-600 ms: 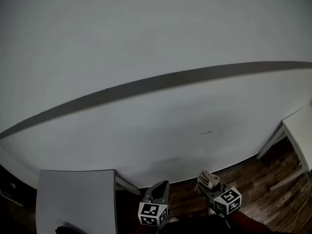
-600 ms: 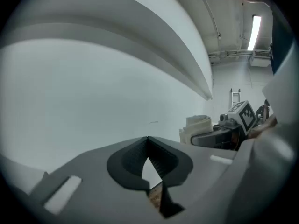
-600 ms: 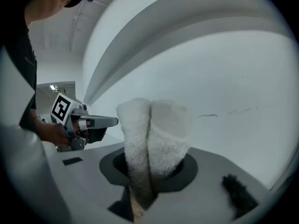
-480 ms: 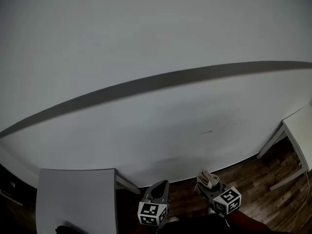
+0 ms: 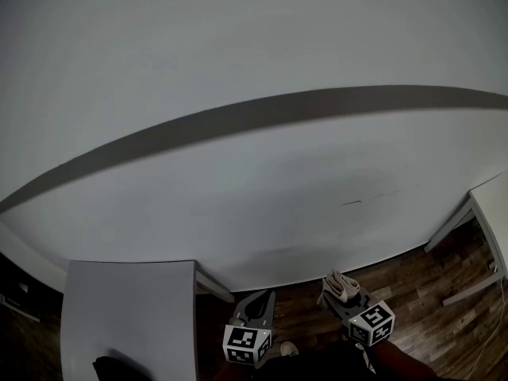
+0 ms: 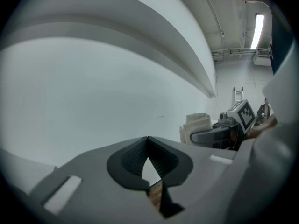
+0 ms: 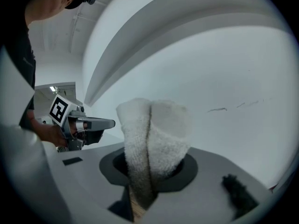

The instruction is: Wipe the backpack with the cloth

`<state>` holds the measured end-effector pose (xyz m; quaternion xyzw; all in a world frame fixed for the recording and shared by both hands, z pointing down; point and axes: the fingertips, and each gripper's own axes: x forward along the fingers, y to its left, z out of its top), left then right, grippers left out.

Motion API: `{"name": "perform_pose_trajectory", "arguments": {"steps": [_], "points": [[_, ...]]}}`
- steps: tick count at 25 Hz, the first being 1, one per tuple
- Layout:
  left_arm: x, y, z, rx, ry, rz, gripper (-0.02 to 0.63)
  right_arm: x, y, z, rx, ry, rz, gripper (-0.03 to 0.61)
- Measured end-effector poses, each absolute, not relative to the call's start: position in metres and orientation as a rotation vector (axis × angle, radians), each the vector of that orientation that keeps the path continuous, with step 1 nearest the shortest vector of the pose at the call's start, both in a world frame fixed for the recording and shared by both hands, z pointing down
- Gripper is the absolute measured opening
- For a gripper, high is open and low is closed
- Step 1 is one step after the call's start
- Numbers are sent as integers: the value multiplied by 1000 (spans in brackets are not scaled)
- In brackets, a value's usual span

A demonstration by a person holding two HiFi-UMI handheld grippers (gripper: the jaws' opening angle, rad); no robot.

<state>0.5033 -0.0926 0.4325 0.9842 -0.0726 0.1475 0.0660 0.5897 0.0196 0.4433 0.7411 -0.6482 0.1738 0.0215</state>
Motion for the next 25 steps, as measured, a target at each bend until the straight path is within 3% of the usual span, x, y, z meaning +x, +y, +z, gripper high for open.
{"name": "perform_pose_trajectory", "arguments": {"steps": [25], "points": [[353,-122,433,2633,-1147,278,6,486,-72,445,1422,-2525,469,98]]}}
